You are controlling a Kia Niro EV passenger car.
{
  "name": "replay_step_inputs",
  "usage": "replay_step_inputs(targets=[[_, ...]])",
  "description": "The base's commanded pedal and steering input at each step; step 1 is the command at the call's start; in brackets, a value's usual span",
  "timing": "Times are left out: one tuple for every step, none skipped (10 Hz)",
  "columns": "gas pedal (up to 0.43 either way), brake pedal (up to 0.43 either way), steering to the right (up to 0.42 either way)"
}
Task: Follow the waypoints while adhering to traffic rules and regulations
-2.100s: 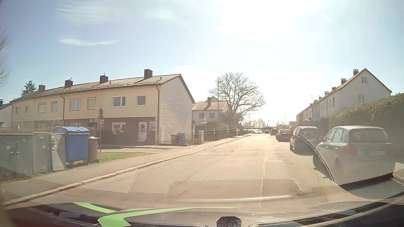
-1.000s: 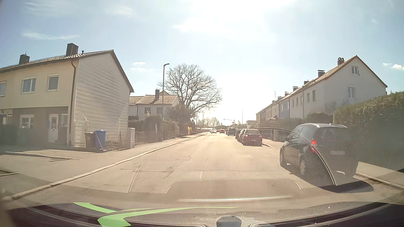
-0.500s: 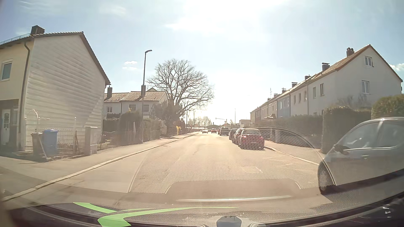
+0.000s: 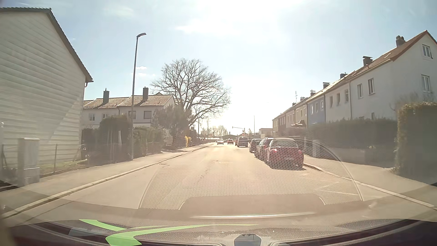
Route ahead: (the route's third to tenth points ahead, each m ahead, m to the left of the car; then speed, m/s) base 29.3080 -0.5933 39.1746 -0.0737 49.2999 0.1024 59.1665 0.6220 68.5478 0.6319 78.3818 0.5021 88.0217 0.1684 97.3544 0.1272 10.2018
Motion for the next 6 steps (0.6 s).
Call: replay_step_inputs(targets=[[0.248,0.0,-0.001],[0.228,0.0,-0.002],[0.177,0.0,-0.001],[0.13,0.0,-0.001],[0.118,0.0,-0.001],[0.118,0.0,0.001]])
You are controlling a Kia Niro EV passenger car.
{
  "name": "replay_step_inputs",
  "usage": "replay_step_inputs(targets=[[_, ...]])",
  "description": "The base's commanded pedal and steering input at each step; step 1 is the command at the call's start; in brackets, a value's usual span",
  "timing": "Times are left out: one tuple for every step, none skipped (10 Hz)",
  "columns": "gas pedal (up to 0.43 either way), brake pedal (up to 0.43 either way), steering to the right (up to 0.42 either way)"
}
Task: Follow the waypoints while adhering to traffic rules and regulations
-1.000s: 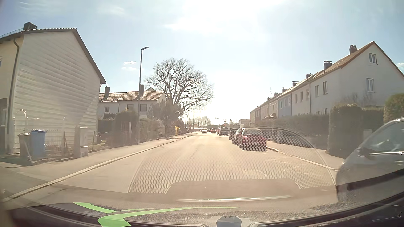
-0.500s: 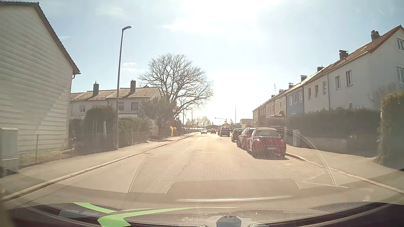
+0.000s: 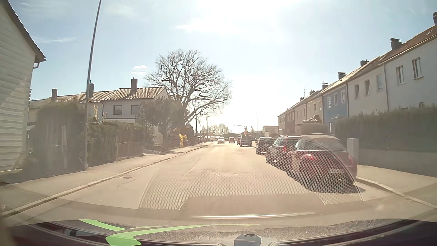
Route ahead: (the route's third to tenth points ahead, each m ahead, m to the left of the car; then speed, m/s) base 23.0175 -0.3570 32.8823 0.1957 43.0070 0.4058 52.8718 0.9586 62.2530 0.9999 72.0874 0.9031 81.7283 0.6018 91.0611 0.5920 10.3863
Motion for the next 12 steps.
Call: replay_step_inputs(targets=[[0.118,0.0,0.001],[0.118,0.0,0.001],[0.118,0.0,0.001],[0.118,0.0,0.002],[0.118,0.0,0.003],[0.118,0.0,0.005],[0.118,0.0,0.005],[0.067,0.0,0.005],[0.059,0.0,0.006],[0.059,0.0,0.007],[0.059,0.0,0.006],[0.059,0.0,0.005]])
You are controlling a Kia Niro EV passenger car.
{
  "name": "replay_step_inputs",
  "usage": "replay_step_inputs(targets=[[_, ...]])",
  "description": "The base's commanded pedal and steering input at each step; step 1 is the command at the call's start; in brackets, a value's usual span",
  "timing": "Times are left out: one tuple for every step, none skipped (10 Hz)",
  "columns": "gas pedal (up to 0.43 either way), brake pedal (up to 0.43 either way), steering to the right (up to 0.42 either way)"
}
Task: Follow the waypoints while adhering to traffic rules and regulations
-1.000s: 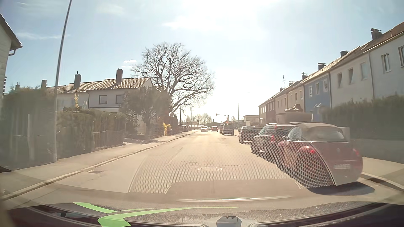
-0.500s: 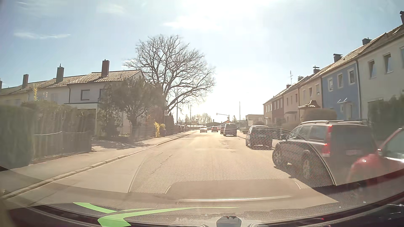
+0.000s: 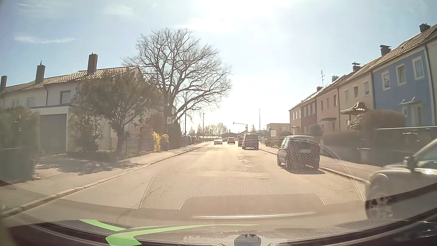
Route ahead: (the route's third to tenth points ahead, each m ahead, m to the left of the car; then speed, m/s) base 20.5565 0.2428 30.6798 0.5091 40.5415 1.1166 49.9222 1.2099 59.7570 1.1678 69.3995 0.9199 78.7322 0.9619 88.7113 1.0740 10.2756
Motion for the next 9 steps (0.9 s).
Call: replay_step_inputs(targets=[[0.059,0.0,0.005],[0.047,0.0,0.005],[0.039,0.0,0.005],[0.039,0.0,0.005],[0.0,0.0,0.005],[0.0,0.0,0.005],[0.0,0.0,0.004],[0.0,0.0,0.003],[0.0,0.0,0.0]])
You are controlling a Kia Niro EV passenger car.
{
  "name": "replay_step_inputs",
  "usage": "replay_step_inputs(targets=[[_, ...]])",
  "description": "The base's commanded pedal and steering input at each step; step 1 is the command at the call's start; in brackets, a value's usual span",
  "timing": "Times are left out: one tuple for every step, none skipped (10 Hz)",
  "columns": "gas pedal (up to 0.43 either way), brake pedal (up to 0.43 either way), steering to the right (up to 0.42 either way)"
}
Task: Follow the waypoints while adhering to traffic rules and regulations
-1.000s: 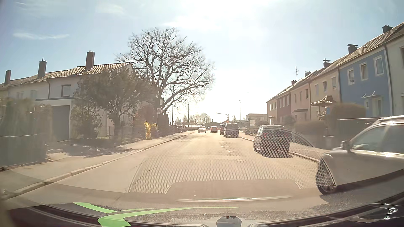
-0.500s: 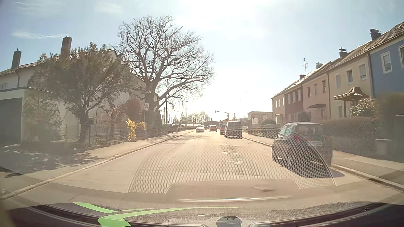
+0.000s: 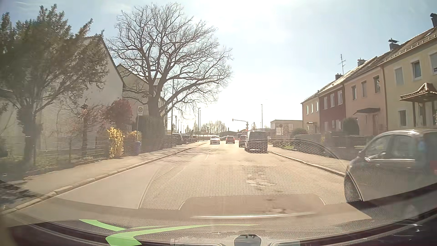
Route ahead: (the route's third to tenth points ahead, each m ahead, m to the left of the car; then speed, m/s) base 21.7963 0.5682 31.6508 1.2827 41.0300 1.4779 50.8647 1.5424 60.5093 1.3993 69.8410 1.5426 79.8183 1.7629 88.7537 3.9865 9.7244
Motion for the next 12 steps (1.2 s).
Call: replay_step_inputs(targets=[[0.0,0.0,0.0],[0.0,0.0,0.0],[0.0,0.0,-0.001],[0.0,0.0,-0.001],[0.0,0.0,-0.001],[0.0,0.0,-0.001],[0.0,0.0,-0.001],[0.0,0.061,-0.001],[0.0,0.128,-0.001],[0.0,0.159,0.0],[0.0,0.183,-0.001],[0.0,0.201,-0.001]])
